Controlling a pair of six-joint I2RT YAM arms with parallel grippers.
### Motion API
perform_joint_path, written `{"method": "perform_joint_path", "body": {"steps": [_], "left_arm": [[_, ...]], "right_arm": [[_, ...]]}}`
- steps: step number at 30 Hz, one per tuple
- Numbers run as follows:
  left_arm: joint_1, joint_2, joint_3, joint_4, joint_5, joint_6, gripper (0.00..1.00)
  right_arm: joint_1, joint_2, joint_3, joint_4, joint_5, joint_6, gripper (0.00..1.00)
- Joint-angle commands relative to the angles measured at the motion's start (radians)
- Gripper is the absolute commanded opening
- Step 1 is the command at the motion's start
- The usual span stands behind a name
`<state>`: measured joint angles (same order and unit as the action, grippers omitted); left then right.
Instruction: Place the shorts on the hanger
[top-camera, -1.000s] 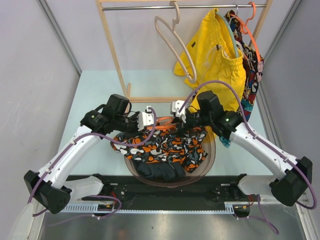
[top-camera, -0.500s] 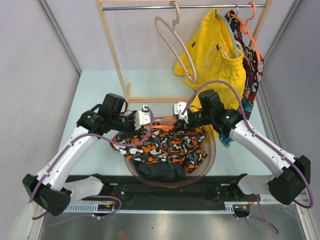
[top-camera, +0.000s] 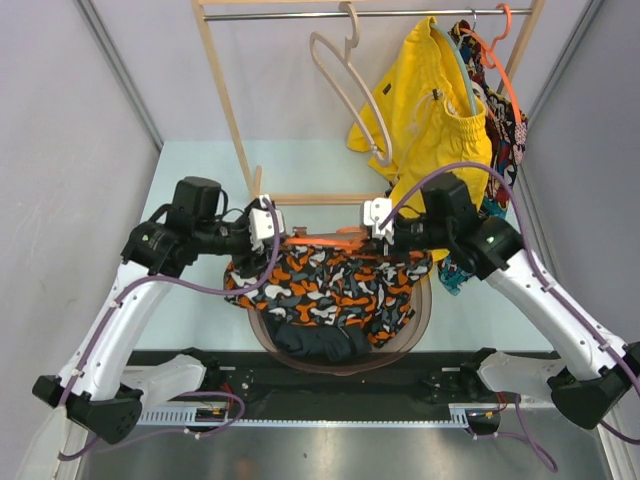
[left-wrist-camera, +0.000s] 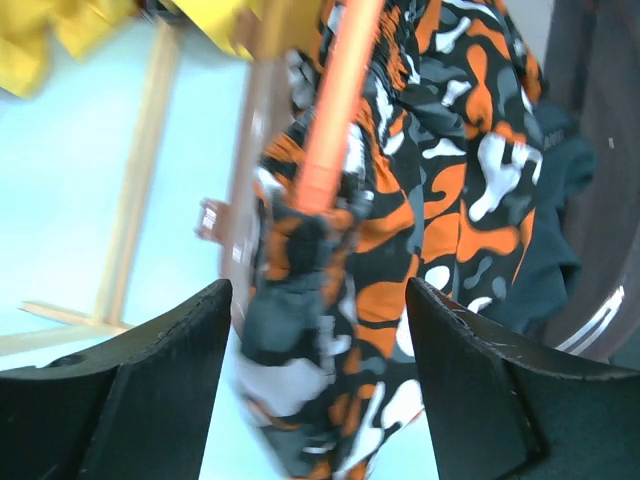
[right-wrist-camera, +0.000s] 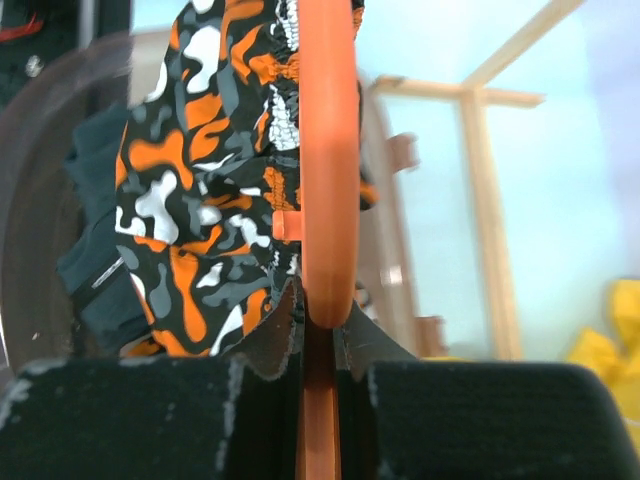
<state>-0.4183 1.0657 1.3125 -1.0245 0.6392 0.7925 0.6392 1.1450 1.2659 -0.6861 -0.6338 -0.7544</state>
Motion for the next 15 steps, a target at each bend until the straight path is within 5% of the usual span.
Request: {"method": "perform_joint_path", "body": {"steps": [1,6,15], "left_arm": [[0.006,-0.035,0.117,0.096,0.068,-0.096,0.75],[-0.017,-0.029,0.224,0.256,0.074,-0.182,0.80],[-0.229,0.115,0.390,0.291,-0.070,-0.059,0.78]], "right_arm": [[0.005,0.019,0.272,-0.149,0.114,0.044,0.00],[-0.001,0.148,0.650,-0.464,0.219,0.113,0.00],[0.004,0.162,0.672,-0.609,0.295,0.276,0.00]]}}
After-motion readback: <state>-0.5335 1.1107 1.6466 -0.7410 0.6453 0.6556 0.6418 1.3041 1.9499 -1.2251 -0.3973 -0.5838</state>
